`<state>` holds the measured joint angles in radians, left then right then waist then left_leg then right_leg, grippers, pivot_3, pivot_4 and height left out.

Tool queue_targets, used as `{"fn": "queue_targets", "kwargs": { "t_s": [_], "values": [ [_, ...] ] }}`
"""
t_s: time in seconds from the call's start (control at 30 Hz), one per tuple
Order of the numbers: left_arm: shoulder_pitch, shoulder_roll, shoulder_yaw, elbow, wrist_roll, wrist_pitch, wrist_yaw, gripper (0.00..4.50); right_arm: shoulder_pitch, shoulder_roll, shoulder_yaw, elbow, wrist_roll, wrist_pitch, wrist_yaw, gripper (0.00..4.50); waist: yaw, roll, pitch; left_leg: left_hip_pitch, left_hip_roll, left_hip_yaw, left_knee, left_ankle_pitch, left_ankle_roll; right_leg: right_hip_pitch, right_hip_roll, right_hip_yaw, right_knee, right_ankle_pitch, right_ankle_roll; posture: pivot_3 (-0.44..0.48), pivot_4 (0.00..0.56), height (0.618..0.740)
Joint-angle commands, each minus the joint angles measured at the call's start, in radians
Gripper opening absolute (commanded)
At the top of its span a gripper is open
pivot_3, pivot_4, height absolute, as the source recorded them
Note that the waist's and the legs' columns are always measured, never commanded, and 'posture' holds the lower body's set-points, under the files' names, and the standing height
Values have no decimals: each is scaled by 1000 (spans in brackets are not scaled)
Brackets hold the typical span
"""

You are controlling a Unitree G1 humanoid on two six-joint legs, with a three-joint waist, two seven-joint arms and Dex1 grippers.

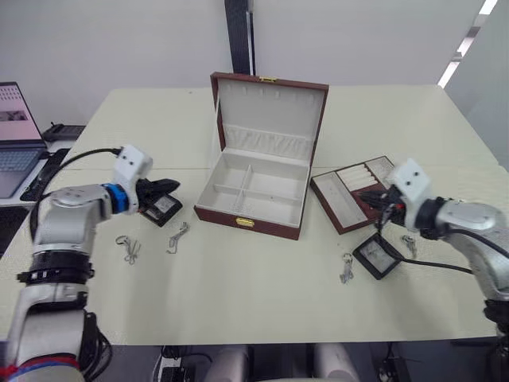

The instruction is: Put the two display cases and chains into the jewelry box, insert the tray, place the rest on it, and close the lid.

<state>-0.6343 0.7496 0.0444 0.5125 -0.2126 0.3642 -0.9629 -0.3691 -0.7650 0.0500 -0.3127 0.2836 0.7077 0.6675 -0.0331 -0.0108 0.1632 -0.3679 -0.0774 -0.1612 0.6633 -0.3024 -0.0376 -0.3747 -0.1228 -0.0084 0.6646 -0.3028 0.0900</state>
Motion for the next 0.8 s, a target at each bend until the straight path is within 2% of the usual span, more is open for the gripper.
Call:
{"fn": "queue_targets", "kwargs": {
  "t_s": [0.03,0.33,0.8],
  "values": [
    [-62,-25,-14,36,32,-30,24,0,-61,47,81,68,-79,-53,-20,41,0,-1,1,-1,0,0,0,0,0,-1,0,0,0,0,0,0,150,740],
    [-80,-48,-22,100,62,-68,5,0,-128,150,167,170,-150,-98,-14,41,-10,-2,0,-12,0,0,5,1,-1,-16,-1,-1,10,1,-1,0,150,740],
    [-53,-102,-25,24,44,-12,-32,0,-189,247,210,224,-200,-106,-3,41,-15,-2,0,-13,0,-1,9,1,-3,-16,0,-1,14,1,-1,0,150,740]
  ]
}}
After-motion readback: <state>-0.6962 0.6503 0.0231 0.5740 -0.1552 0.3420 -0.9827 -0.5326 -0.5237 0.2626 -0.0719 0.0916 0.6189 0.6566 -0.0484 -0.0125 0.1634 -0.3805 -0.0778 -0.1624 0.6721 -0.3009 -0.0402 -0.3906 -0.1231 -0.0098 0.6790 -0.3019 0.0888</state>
